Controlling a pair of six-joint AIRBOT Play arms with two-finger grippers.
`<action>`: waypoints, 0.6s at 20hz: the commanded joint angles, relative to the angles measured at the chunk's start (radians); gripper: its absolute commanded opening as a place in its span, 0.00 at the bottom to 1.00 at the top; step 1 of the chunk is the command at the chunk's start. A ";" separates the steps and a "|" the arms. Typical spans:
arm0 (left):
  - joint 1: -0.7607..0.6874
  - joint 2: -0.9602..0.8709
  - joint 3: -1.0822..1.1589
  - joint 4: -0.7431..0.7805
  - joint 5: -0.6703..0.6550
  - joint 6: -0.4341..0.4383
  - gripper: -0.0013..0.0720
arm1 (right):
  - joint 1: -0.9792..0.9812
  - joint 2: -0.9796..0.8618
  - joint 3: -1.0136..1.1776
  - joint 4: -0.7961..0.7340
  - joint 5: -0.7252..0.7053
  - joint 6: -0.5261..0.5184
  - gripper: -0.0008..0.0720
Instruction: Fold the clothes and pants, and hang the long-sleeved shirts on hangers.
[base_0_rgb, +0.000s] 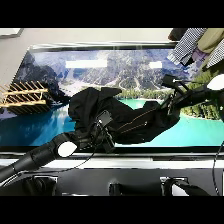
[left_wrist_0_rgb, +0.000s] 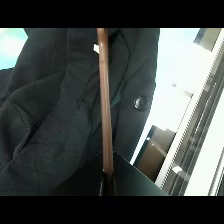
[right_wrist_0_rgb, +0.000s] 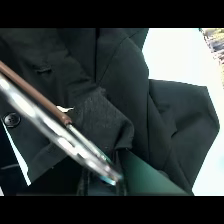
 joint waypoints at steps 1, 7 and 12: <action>0.000 0.001 0.001 -0.001 0.005 0.000 0.06 | 0.001 0.034 0.000 -0.027 0.024 0.038 0.05; 0.000 0.001 0.001 -0.001 0.005 0.000 0.05 | 0.001 0.095 -0.001 -0.043 0.043 0.080 0.05; 0.004 0.008 0.001 -0.001 0.006 -0.013 0.56 | 0.001 0.100 0.000 -0.056 0.047 0.108 0.05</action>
